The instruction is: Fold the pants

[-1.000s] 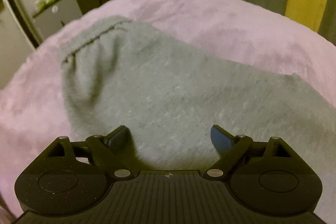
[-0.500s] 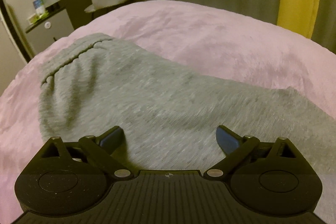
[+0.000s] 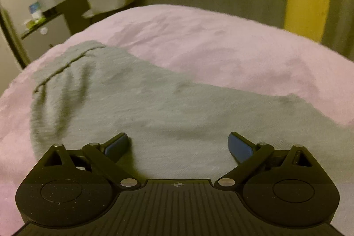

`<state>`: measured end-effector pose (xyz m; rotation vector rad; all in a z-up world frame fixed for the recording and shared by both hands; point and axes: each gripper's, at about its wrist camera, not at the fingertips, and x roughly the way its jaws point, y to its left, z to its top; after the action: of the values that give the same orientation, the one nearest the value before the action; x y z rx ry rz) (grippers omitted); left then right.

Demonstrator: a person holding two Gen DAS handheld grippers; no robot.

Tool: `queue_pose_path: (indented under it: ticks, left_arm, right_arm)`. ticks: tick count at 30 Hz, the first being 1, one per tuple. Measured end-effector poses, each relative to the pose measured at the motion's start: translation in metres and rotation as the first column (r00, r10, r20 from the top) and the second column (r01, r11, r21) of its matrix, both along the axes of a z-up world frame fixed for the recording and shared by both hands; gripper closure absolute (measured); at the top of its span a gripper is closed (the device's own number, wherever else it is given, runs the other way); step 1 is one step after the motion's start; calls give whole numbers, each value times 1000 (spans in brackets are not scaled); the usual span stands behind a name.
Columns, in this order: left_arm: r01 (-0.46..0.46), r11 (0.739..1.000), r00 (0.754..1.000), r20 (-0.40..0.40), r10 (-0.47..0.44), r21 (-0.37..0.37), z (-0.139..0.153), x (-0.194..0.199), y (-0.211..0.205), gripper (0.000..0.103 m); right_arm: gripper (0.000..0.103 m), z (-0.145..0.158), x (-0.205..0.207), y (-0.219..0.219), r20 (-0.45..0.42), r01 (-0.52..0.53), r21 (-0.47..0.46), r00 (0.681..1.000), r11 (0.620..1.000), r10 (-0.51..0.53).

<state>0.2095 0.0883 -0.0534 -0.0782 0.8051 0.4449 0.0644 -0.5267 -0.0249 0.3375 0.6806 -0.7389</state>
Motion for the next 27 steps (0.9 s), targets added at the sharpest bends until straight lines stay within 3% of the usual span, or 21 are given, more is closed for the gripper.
queue_pose_path:
  ticks: [3,6,8,9,11,13,15,19,20,24,27]
  left_arm:
    - [64,998,998,-2,-64,-2,-1,2,-11,3]
    - [95,994,995,-11,-94,61,-3,1,-21,3]
    - [102,992,995,-13,-102,76,-3,0,-22,3]
    - [101,992,995,-13,-100,70,-3,1,-22,3]
    - [92,994,996,-12,-92,51,-3,1,-20,3]
    - [85,996,996,-12,-85,36,-3,2,-19,3]
    - [86,996,996,-12,-86,28,-3,2,-19,3]
    - [93,996,996,-16,-93,-2,-3,2,-18,3]
    - [90,996,996,-16,-90,-14,-3,1,-17,3]
    - [79,996,997,-20,-80,-41,-3,0,-15,3]
    - [77,996,997,-24,-78,-35,-2,0,-16,3]
  right_arm:
    - [0,1,-14,39,81,-268,82,962,960,262]
    - [1,-18,-20,63,-34,-411,71,910,909,414]
    - [0,-30,-24,65,-112,-413,-81,908,907,403]
    - [0,-31,-27,54,-91,-367,-98,929,925,359]
    - [0,-28,-32,28,-33,-236,-40,971,971,235]
    - [0,-17,-36,23,-44,-137,-52,990,989,135]
    - [0,-8,-36,38,-88,-192,-60,979,980,186]
    - [0,-19,-47,82,-127,-326,-66,940,943,317]
    - [0,-27,-49,89,-149,-333,-65,935,941,321]
    - [0,-28,-47,84,-101,-277,-4,956,961,276]
    - [0,-34,-48,84,-106,-278,-18,956,960,275]
